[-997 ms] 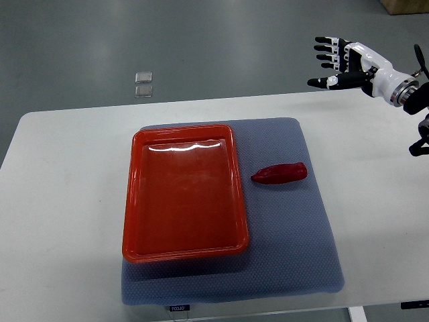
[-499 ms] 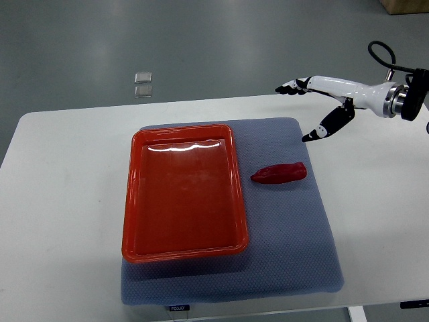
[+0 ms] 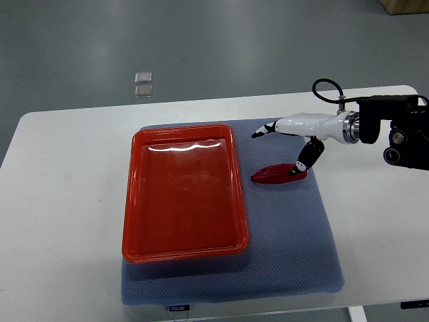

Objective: Place red pepper on red tray
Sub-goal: 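Close the right hand's fingers around the red pepper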

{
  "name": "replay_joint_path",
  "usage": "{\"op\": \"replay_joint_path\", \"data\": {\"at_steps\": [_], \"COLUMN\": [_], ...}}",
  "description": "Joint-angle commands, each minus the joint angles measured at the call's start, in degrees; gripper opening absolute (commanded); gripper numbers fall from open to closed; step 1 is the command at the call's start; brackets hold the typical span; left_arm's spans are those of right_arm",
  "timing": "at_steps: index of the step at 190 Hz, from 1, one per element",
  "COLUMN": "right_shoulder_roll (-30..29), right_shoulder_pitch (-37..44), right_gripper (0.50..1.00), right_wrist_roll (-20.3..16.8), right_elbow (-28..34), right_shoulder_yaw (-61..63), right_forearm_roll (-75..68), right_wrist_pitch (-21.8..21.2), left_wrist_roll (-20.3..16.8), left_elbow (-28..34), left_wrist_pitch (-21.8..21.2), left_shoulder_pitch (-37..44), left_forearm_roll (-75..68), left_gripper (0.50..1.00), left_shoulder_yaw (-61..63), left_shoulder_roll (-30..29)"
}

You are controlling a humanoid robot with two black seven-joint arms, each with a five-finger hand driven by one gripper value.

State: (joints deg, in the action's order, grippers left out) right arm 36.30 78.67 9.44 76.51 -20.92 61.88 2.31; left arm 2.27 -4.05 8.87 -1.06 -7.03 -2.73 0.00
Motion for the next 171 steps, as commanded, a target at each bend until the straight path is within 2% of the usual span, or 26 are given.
{"op": "replay_joint_path", "data": {"at_steps": [1,40,99,171], "right_shoulder_roll": [-1.9,-4.4,-6.0,-7.5], "right_shoulder_pitch": [0.0,-0.6,-2.2,-4.6], "right_gripper": [0.921,0.915,0.844,0.797], "right_wrist_roll": [-1.6,-2.1,-3.1,-3.2], "right_elbow": [-1.4,-3.7,-4.9,-8.2], "right_shoulder_yaw": [-1.4,-4.3,-5.7,-6.0], "right_forearm_roll": [-0.4,-0.5,0.0,0.8], "right_wrist_pitch": [0.8,1.0,1.3,1.3], "left_wrist_roll": [0.0,-0.1,0.0,0.0], "left_elbow": [0.0,0.0,0.0,0.0], "left_wrist_pitch": [0.0,0.0,0.0,0.0], "left_shoulder_pitch": [0.0,0.0,0.0,0.0], "left_forearm_roll": [0.0,0.0,0.0,0.0], "left_gripper": [1.0,1.0,1.0,1.0], "left_shoulder_yaw": [0.0,0.0,0.0,0.0], "left_shoulder_roll": [0.0,0.0,0.0,0.0]}}
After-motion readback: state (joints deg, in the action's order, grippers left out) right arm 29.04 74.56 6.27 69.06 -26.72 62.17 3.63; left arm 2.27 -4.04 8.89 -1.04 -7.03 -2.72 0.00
